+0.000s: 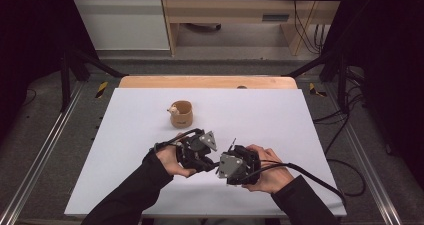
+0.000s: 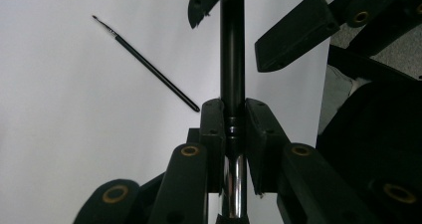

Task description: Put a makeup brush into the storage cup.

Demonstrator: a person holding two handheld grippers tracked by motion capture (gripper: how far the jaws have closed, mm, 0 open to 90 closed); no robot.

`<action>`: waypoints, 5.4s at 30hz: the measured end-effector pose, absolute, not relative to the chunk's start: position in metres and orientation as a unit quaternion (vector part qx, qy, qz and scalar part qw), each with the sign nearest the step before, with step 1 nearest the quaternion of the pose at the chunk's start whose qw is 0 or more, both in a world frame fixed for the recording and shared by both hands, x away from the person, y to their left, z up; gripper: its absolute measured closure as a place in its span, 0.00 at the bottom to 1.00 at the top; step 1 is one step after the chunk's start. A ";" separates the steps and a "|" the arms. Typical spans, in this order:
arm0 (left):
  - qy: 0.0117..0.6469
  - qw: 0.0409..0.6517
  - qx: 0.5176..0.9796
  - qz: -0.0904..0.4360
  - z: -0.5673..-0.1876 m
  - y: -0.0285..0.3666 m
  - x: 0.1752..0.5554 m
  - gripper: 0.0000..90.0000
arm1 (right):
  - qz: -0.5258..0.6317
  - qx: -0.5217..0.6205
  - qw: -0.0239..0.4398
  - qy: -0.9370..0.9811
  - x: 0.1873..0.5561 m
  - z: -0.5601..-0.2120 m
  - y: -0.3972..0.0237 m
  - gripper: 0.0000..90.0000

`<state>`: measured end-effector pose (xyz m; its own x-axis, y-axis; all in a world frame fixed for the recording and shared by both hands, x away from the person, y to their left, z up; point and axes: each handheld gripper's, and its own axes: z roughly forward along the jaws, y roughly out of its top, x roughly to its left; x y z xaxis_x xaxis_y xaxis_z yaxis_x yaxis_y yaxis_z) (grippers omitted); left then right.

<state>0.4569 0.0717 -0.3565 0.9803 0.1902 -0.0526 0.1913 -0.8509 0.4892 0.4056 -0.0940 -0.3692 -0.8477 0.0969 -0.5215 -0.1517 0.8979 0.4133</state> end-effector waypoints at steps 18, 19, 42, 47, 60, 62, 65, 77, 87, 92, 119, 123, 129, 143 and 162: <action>0.102 0.259 0.960 -0.006 -0.356 0.070 0.455 0.87 | 0.208 -0.031 0.276 0.938 0.405 -0.375 -0.090 0.71; 0.104 0.258 0.960 -0.009 -0.356 0.070 0.455 0.87 | 0.207 -0.032 0.278 0.938 0.405 -0.375 -0.090 0.72; 0.096 0.259 0.961 -0.012 -0.358 0.069 0.453 0.87 | 0.206 -0.054 0.281 0.936 0.405 -0.378 -0.089 0.80; 0.095 0.260 0.961 -0.011 -0.358 0.070 0.453 0.87 | 0.205 -0.048 0.277 0.937 0.404 -0.378 -0.089 0.82; 0.086 0.255 0.963 -0.008 -0.357 0.071 0.454 0.86 | 0.202 -0.061 0.269 0.940 0.404 -0.379 -0.089 0.85; 0.086 0.256 0.963 -0.010 -0.357 0.071 0.454 0.86 | 0.202 -0.060 0.267 0.940 0.404 -0.379 -0.089 0.86; 0.087 0.254 0.963 -0.006 -0.357 0.072 0.454 0.84 | 0.203 -0.061 0.263 0.941 0.404 -0.380 -0.089 0.87; 0.094 0.270 0.958 0.009 -0.358 0.076 0.456 0.75 | 0.202 -0.050 0.255 0.944 0.405 -0.381 -0.089 0.88; 0.112 0.303 0.946 0.038 -0.349 0.093 0.460 0.52 | 0.210 -0.036 0.252 0.944 0.409 -0.380 -0.092 0.88; 0.125 0.321 0.938 0.051 -0.348 0.102 0.461 0.43 | 0.211 -0.022 0.249 0.945 0.410 -0.379 -0.096 0.88; 0.179 0.372 0.906 0.094 -0.350 0.141 0.457 0.16 | 0.220 0.026 0.249 0.943 0.418 -0.380 -0.116 0.88; 0.189 0.380 0.901 0.095 -0.355 0.147 0.456 0.15 | 0.224 0.038 0.252 0.941 0.418 -0.379 -0.117 0.88; 0.208 0.401 0.887 0.098 -0.362 0.157 0.452 0.14 | 0.228 0.043 0.250 0.940 0.419 -0.380 -0.117 0.88; 0.244 0.446 0.854 0.110 -0.374 0.173 0.442 0.12 | 0.254 0.067 0.243 0.934 0.422 -0.379 -0.117 0.88; 0.281 0.483 0.821 0.114 -0.395 0.178 0.437 0.12 | 0.307 0.123 0.234 0.914 0.423 -0.391 -0.130 0.88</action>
<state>0.4373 0.1775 -0.3950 0.8157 0.5723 -0.0838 0.3509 -0.3746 0.8582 0.4234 -0.1298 -0.3906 -0.8606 0.3681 -0.3519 0.0814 0.7816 0.6185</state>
